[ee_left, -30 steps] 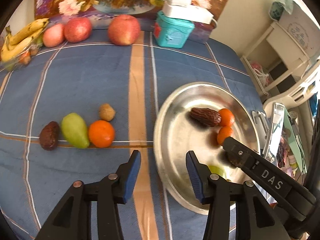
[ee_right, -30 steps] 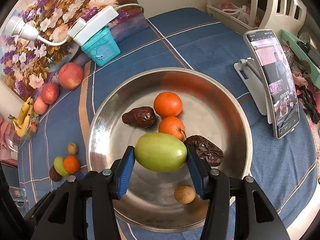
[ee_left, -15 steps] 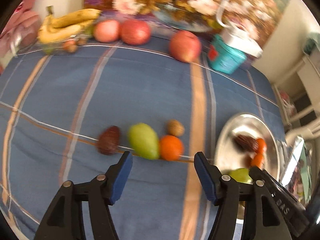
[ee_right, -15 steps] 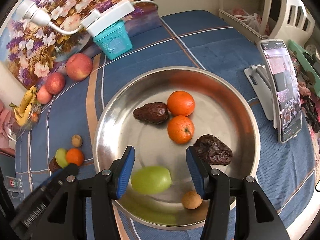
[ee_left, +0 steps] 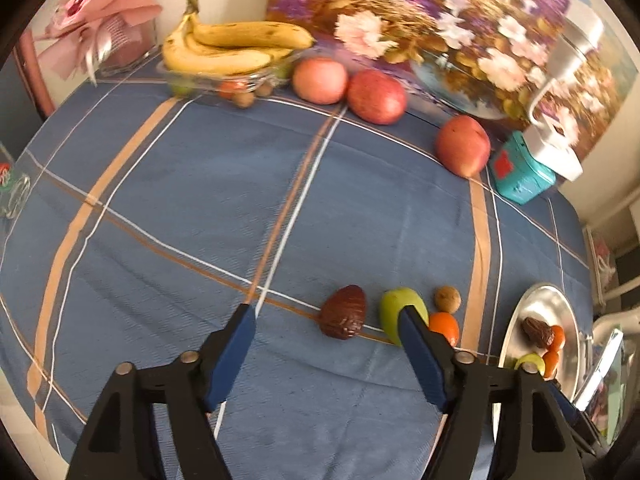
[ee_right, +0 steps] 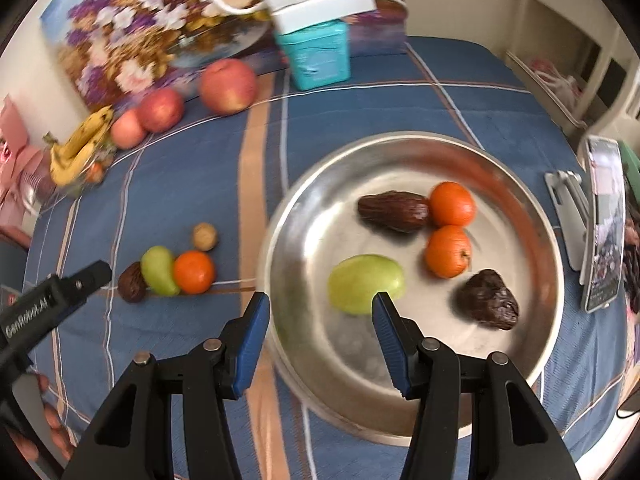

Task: Organize fruits
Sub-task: 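Move both open tools back, the left tool approaching the dark brown fruit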

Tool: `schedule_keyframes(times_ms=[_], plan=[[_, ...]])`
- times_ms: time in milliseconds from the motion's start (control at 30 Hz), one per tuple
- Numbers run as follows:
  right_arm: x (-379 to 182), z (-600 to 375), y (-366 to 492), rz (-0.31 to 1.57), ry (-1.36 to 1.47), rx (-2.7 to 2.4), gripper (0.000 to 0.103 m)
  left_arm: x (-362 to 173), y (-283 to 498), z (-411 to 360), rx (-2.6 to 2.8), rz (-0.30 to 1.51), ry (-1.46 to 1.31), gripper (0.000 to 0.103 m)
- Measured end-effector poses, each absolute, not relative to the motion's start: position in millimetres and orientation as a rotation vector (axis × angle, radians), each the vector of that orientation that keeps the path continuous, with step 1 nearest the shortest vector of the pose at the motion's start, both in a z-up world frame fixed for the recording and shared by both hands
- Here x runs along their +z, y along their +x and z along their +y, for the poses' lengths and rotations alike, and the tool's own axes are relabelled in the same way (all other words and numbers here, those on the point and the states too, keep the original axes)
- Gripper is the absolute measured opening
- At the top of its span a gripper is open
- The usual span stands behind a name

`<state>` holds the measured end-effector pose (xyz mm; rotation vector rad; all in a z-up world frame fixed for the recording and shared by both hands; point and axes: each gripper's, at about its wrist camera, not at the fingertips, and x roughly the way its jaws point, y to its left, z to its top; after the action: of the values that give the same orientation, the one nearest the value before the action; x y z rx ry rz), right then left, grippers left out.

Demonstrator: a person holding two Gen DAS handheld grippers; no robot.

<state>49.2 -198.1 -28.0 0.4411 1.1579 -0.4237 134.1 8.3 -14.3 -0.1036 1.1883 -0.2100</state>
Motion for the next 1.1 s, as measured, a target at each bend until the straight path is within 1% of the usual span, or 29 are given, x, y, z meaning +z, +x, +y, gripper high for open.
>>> schedule_keyframes(times_ms=[100, 133, 167, 200, 500, 567, 867, 1100], plan=[[-27.9, -193.1, 52.0, 1.16, 0.419, -0.418, 0.055, -16.5, 134.4, 9.8, -0.183, 1.196, -0.093, 0.093], [-28.6, -192.5, 52.6, 1.164, 0.411, -0.422, 0.067, -17.7, 134.6, 9.1, -0.173, 1.195, -0.082, 0.102], [-29.9, -192.2, 53.2, 1.169, 0.405, -0.426, 0.082, -18.5, 134.6, 8.9, -0.166, 1.191, -0.074, 0.103], [-31.0, -192.3, 53.5, 1.172, 0.401, -0.428, 0.086, -18.6, 134.7, 8.7, -0.16, 1.189, -0.065, 0.103], [-35.1, -192.6, 53.7, 1.165, 0.374, -0.455, 0.089, -18.9, 133.9, 10.5, -0.113, 1.161, -0.011, 0.103], [-34.0, -193.1, 53.2, 1.149, 0.377, -0.457, 0.099, -18.7, 134.2, 11.3, -0.11, 1.157, -0.009, 0.103], [-32.5, -190.9, 59.5, 1.137, 0.371, -0.43, 0.1, -16.4, 139.3, 19.4, -0.114, 1.126, -0.045, 0.103], [-24.4, -174.8, 75.9, 1.071, 0.374, -0.334, 0.1, -15.5, 147.7, 25.6, -0.155, 1.109, -0.07, 0.103]])
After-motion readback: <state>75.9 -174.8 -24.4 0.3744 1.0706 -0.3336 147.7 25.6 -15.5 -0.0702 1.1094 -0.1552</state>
